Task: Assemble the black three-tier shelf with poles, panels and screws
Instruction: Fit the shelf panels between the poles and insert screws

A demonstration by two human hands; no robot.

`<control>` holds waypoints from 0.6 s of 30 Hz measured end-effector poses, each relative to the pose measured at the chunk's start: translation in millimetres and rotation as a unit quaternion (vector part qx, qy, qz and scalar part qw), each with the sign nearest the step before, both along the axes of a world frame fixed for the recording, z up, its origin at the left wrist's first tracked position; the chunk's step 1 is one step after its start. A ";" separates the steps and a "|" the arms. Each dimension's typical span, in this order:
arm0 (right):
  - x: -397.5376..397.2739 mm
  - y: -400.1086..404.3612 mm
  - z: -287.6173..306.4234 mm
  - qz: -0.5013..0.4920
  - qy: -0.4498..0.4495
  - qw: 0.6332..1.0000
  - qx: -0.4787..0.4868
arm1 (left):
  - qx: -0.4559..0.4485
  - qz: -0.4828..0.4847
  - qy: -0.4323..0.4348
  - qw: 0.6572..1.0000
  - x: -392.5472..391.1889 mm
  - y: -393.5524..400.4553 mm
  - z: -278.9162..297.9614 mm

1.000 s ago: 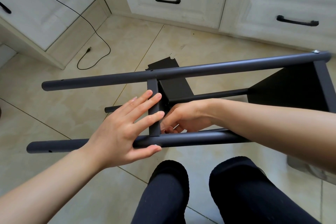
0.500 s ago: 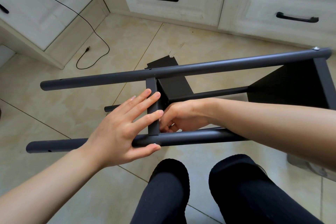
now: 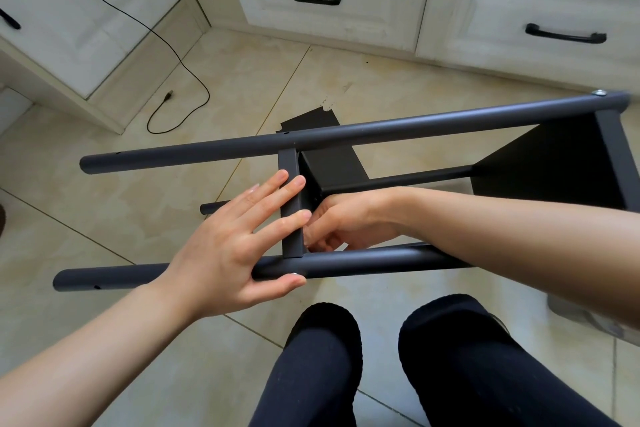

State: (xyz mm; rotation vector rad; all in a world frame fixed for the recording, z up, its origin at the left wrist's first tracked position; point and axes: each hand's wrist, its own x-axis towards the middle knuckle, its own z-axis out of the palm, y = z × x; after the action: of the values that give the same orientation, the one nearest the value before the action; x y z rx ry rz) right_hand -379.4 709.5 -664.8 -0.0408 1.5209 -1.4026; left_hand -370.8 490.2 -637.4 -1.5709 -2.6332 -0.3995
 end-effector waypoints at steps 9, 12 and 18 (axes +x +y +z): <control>5.6 0.4 3.5 -0.019 0.021 0.999 -0.029 | -0.010 0.002 0.001 1.000 1.6 -0.2 4.0; 6.2 1.5 3.1 -0.016 0.017 1.000 -0.011 | -0.020 0.006 0.006 1.000 2.1 0.2 6.5; 6.2 -1.8 10.9 -0.043 -0.019 0.999 0.019 | -0.023 0.009 0.009 1.000 3.6 0.5 8.2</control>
State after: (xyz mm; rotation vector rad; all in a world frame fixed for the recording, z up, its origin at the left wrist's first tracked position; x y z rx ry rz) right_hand -373.1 707.8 -653.9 0.0750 1.5329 -1.4334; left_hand -367.2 490.6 -629.2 -1.5556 -2.6597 -0.3263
